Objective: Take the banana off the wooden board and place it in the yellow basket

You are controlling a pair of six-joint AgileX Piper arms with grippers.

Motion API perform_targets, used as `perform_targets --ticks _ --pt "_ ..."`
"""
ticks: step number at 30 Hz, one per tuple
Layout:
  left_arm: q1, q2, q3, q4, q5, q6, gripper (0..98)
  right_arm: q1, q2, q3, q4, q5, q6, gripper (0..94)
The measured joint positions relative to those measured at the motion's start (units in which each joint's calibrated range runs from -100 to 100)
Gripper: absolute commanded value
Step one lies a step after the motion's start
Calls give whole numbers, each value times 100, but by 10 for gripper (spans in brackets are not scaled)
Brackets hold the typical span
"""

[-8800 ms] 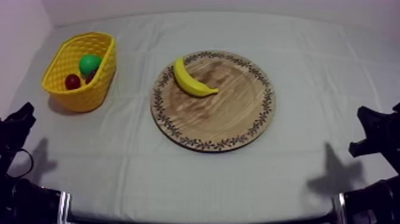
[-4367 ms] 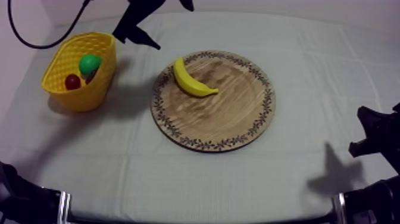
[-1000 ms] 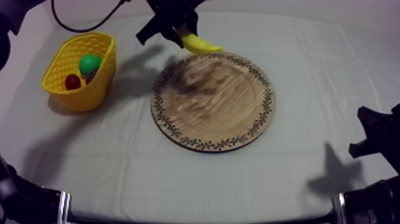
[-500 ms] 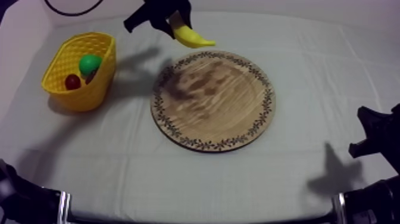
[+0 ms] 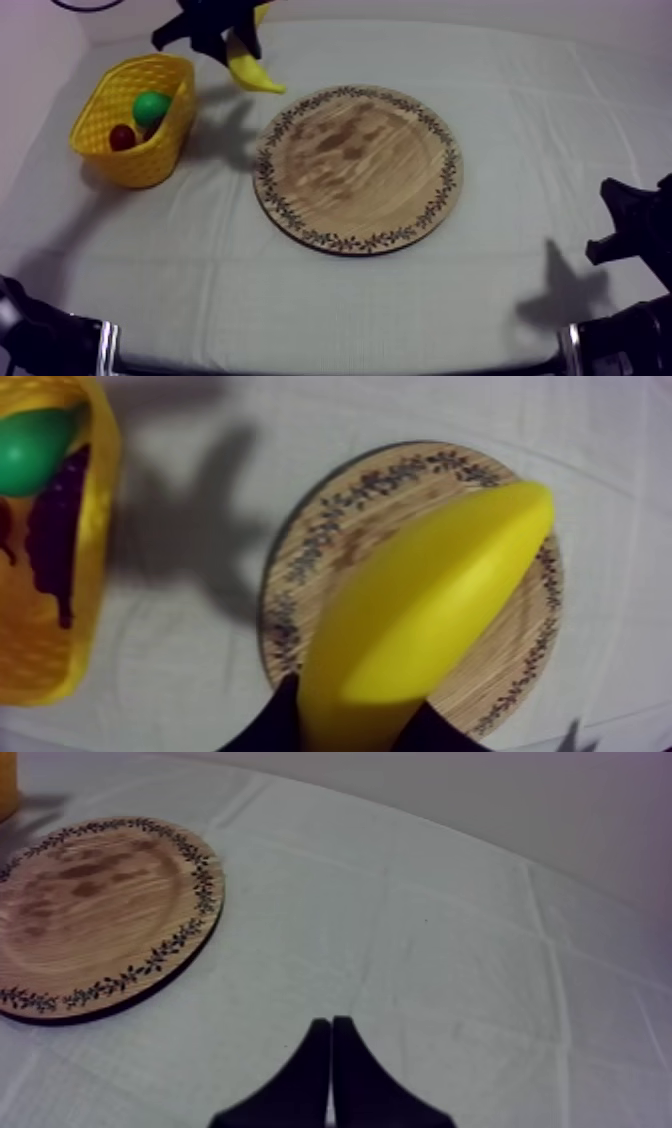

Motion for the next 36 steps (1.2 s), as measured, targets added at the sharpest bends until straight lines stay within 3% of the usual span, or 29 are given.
perform_targets --ticks 13,22,36 --pt "-793 -677 914 -257 190 -736 102 0 0 0 0 0 0 3" --pt "-1358 -1029 1288 -305 219 -1119 106 0 0 0 0 0 -6 3" --pt "-1773 -1243 1441 -425 218 -1395 111 0 0 0 0 0 -6 3"
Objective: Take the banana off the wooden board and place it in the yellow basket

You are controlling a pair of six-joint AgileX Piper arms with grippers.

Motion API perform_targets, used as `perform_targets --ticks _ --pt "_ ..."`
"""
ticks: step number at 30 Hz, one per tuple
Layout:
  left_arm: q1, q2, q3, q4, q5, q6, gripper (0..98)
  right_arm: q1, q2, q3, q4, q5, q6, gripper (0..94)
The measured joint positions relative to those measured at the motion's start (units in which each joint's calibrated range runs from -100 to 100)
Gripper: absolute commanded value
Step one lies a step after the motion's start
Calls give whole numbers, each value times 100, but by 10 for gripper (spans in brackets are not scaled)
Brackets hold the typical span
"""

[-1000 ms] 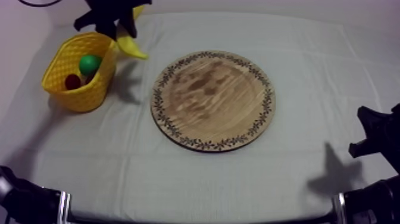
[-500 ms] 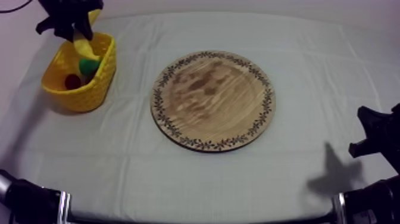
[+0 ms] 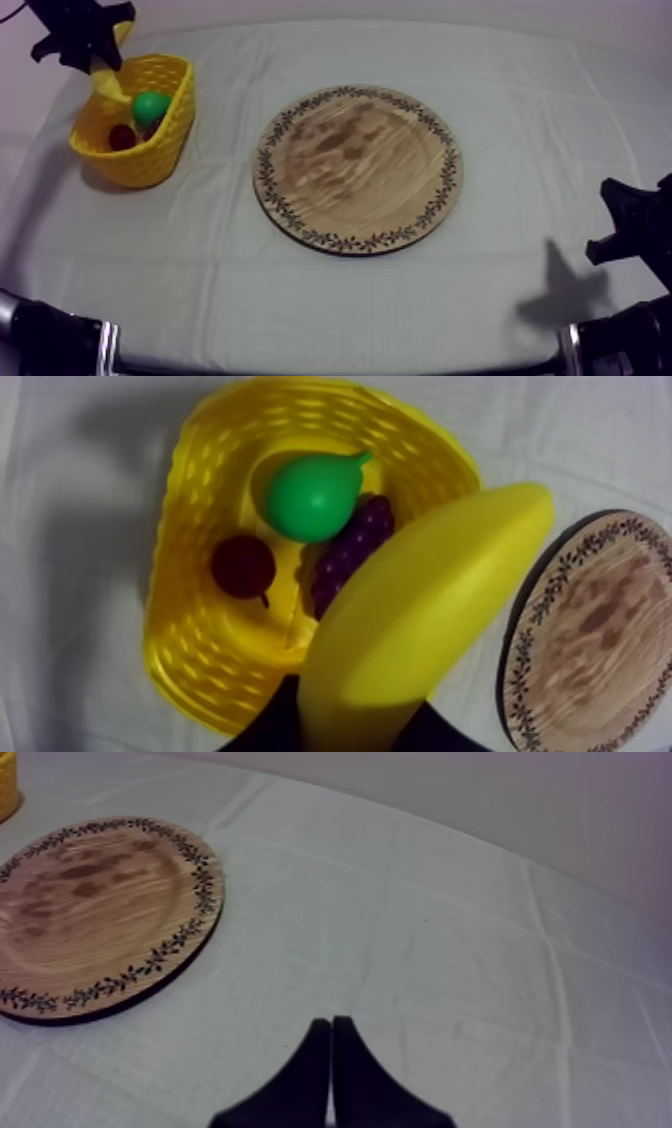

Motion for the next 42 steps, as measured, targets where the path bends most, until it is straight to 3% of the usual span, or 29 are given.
perform_targets --ticks 11,31,35,42 --pt "-36 317 -65 -126 -54 -11 108 0 0 0 0 0 0 3" --pt "-81 1715 220 -144 -957 4 126 0 0 0 0 0 -8 3" --pt "-94 1845 244 -144 -1042 14 252 0 0 0 0 0 -9 3" --pt "-151 1896 269 -138 -1079 4 718 0 0 0 0 0 -9 3"
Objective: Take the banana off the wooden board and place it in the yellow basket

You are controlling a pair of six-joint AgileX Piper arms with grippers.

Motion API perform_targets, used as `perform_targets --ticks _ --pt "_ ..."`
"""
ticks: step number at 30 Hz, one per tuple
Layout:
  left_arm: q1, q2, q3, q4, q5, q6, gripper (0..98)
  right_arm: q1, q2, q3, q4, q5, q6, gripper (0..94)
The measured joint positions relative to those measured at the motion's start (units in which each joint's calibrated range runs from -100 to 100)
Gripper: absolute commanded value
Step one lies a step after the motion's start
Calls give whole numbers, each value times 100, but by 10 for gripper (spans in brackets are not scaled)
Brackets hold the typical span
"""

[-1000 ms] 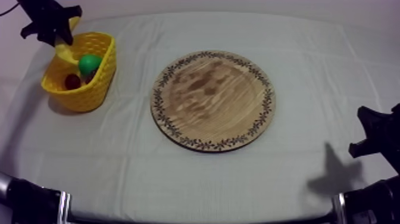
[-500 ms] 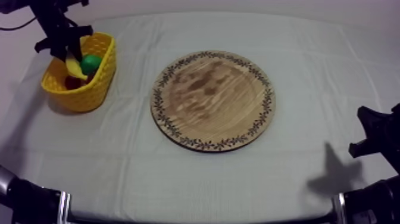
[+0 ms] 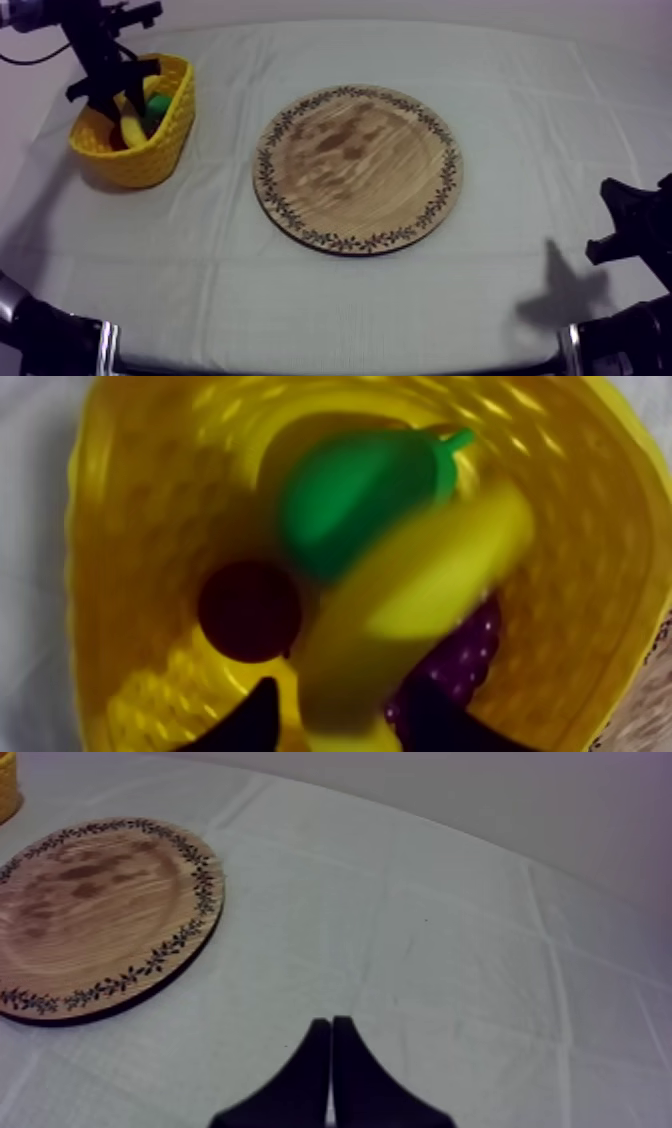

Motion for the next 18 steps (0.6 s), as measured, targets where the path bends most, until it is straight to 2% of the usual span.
perform_targets --ticks 4,8,13,18 --pt "-37 0 7 42 -8 9 863 0 0 0 0 0 0 3" --pt "-44 -74 15 95 -61 -19 924 0 0 0 0 0 0 3" --pt "-6 -320 66 126 -110 -26 928 0 0 0 0 0 0 3" --pt "109 -797 282 120 -243 -1 854 0 0 0 0 0 0 3"
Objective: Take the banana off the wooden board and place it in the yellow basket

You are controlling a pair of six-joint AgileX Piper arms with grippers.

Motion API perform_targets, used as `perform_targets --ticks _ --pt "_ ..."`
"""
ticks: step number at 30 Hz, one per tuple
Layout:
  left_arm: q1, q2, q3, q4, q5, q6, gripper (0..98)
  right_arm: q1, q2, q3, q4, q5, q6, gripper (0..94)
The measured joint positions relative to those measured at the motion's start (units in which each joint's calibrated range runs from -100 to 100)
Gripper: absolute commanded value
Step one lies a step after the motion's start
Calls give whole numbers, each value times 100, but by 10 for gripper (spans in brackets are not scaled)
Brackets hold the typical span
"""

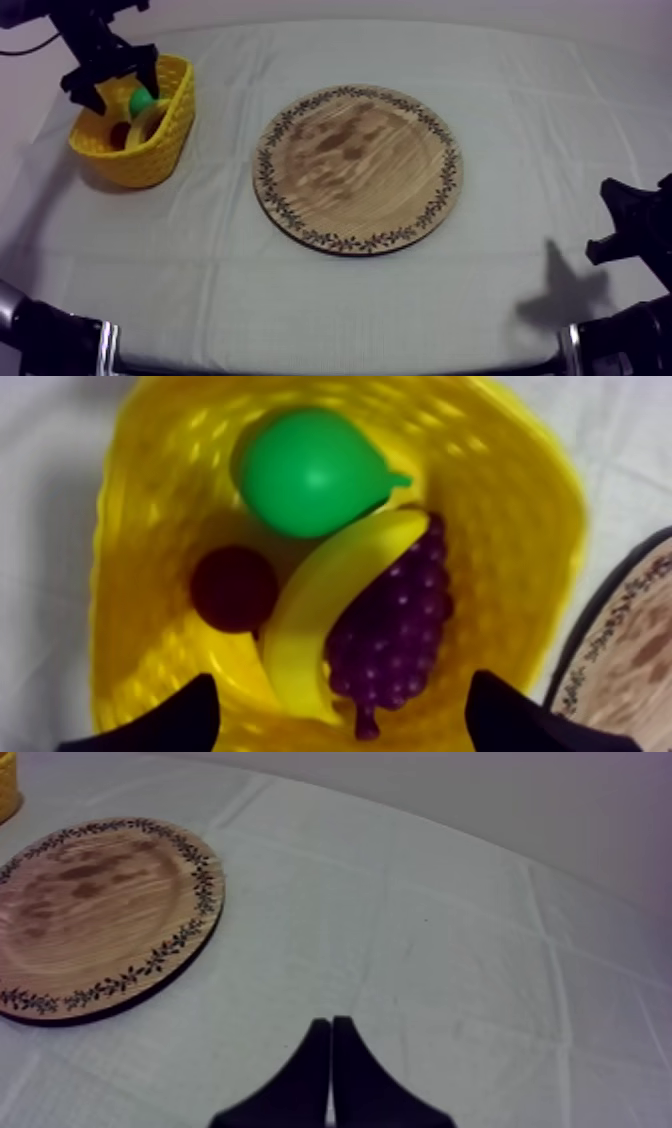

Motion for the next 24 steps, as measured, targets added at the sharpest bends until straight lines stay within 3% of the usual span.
perform_targets --ticks 6,12,18,24 --pt "128 -786 420 12 -251 28 691 0 0 0 0 0 -2 3" --pt "206 -1643 1096 47 -745 0 591 0 0 0 0 0 -2 3" --pt "160 -2639 1923 82 -1384 -172 515 0 0 0 0 0 -2 3" --pt "60 -3678 2844 101 -1958 -303 349 0 0 0 0 0 -2 3"
